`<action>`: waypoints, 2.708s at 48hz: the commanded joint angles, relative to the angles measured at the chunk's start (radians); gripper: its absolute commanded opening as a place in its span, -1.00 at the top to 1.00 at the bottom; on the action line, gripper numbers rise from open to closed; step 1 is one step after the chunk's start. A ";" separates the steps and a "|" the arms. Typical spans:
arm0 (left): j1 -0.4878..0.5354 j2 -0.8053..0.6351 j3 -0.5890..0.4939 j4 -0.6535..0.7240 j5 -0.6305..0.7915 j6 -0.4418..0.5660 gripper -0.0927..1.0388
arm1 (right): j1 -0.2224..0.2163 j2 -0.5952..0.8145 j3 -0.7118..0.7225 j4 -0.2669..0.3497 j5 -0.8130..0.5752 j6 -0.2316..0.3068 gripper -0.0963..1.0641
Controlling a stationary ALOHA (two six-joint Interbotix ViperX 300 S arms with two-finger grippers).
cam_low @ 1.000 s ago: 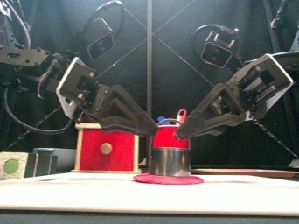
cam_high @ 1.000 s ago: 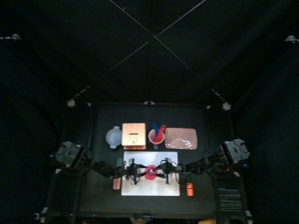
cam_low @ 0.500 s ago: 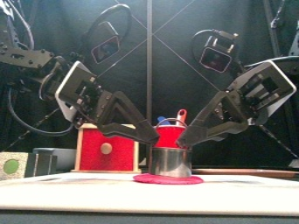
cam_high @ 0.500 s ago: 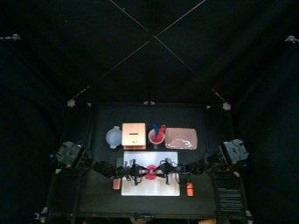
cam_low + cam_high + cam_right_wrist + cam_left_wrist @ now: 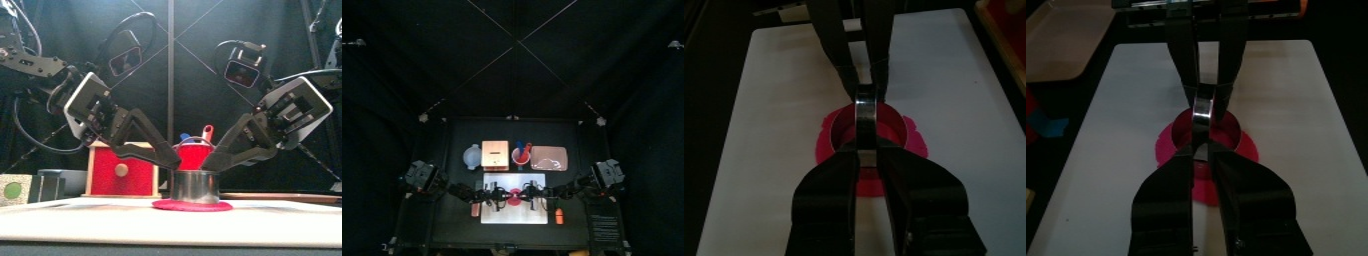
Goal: Get the cutter from the drawer then cut the dough then place the extra dough in the bowl
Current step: Cut the dough
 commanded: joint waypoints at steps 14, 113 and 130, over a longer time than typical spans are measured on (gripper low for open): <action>-0.011 0.066 -0.003 -0.044 0.083 -0.003 0.20 | -0.002 0.037 -0.005 0.043 0.040 0.008 -0.08; -0.014 0.058 -0.002 -0.006 0.233 0.005 0.22 | 0.006 0.055 -0.021 0.080 0.293 0.006 -0.07; -0.014 0.048 -0.003 -0.006 0.233 0.006 0.21 | 0.008 0.052 -0.029 0.084 0.291 0.006 -0.08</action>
